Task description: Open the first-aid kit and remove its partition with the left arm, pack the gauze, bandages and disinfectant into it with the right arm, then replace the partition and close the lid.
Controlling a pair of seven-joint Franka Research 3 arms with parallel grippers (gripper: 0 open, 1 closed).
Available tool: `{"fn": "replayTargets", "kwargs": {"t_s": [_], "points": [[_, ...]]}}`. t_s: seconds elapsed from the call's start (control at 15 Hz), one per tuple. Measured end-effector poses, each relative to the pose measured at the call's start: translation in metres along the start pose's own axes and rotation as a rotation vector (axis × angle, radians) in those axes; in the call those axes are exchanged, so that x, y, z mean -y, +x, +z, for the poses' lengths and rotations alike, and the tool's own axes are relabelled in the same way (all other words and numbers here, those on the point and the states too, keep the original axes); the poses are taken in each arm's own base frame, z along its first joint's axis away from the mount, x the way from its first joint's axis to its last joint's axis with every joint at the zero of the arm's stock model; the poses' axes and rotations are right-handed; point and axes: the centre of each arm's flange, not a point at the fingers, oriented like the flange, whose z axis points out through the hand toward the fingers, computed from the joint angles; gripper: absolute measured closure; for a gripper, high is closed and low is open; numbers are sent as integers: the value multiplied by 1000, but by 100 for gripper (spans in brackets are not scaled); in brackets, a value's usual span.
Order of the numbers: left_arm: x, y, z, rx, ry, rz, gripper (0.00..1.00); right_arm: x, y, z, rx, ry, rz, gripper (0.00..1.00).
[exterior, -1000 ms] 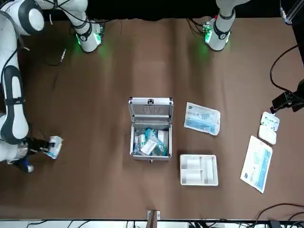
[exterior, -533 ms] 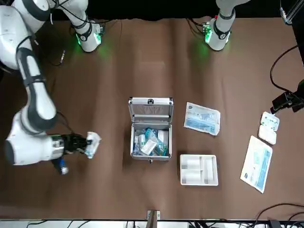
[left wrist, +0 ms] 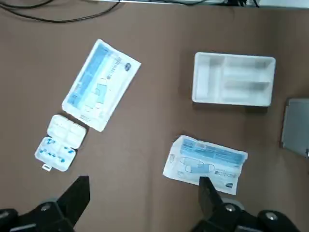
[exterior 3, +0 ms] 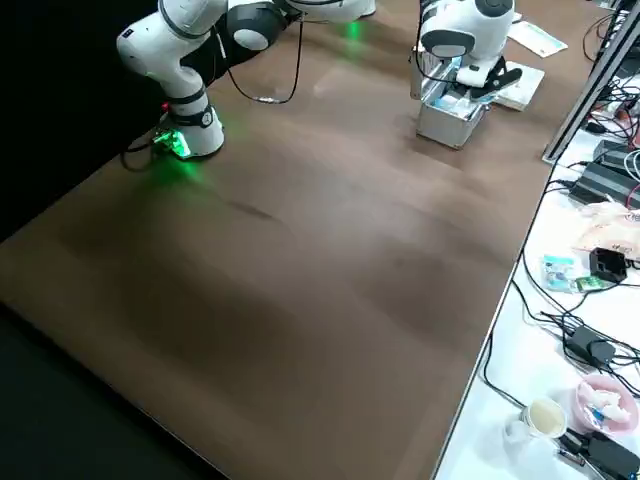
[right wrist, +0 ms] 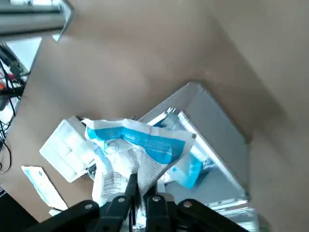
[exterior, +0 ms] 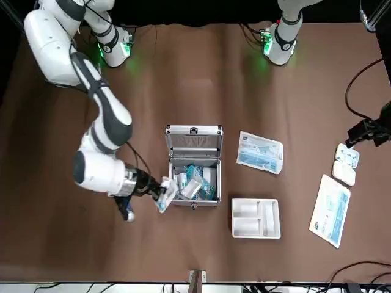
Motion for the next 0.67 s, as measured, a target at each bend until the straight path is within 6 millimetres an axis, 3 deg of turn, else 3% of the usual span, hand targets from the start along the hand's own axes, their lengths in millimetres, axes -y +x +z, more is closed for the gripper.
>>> {"fn": "replayTargets", "kwargs": {"t_s": [0.27, 0.47, 0.67], "points": [[-11, -1, 4, 4, -5, 19, 0, 14, -26, 46, -49, 25, 22, 89], [-10, 0, 4, 1, -5, 18, 0, 14, -43, 82, -72, 1, 40, 89], [-11, 1, 3, -13, -6, 19, 0, 12, -52, 105, -66, -12, 50, 89]]}}
